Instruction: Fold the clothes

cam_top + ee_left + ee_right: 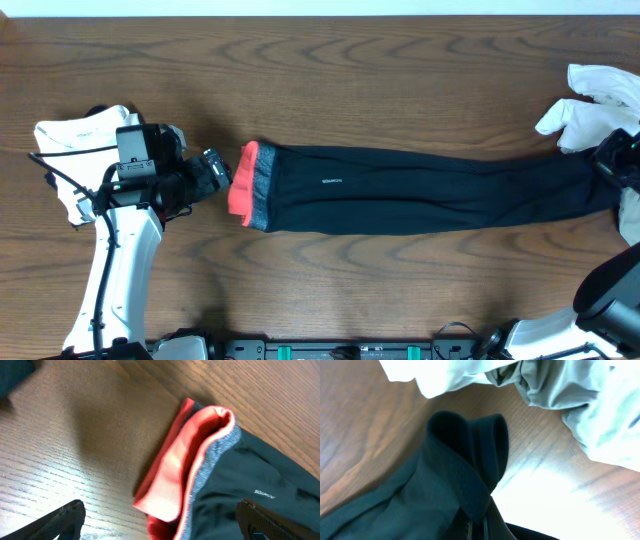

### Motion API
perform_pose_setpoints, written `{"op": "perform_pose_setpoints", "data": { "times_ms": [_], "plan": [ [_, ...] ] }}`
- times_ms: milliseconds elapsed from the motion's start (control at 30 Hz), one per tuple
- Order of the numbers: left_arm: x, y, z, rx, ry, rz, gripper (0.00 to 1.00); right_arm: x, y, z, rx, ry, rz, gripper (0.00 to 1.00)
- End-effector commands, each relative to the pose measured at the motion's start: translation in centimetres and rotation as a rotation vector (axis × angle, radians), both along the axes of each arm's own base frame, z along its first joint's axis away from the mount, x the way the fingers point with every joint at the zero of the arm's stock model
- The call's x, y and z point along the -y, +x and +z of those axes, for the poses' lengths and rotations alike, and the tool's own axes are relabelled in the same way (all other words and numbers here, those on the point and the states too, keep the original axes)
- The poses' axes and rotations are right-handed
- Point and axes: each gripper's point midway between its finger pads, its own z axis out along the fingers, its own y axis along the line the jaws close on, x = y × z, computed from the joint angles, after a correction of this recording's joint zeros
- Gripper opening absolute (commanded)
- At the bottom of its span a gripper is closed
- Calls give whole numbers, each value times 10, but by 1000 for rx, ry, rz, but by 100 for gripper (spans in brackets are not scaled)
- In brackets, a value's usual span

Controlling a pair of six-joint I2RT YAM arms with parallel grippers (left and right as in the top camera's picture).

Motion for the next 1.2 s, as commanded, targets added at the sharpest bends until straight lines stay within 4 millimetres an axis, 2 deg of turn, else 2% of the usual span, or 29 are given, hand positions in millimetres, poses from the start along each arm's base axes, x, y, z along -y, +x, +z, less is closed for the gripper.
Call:
{"op": "perform_pose_setpoints", "data": {
  "times_ms": [0,167,267,467,767,1000,1167],
  "plan": [
    [1,3,7,17,3,-14,98,-22,14,39,77,-44,93,1],
    [1,1,5,5,1,-14,98,-82,19,53,72,-34,249,1],
    [2,-3,3,-13,-1,-15,98,-124,16,49,23,-3,343,1],
    [2,-7,1,-30,-4,-14,98,-194,11,35,-39,32,460,1],
    [3,-10,0,-45,-7,-14,98,-272,2,19,-54,43,549,1],
    [3,-12,-3,-55,-8,-14,98,-321,-4,-6,-26,64,596,1],
    [3,-14,-3,-60,-9,-14,98,-351,-3,-13,28,76,643,1]
  ]
}}
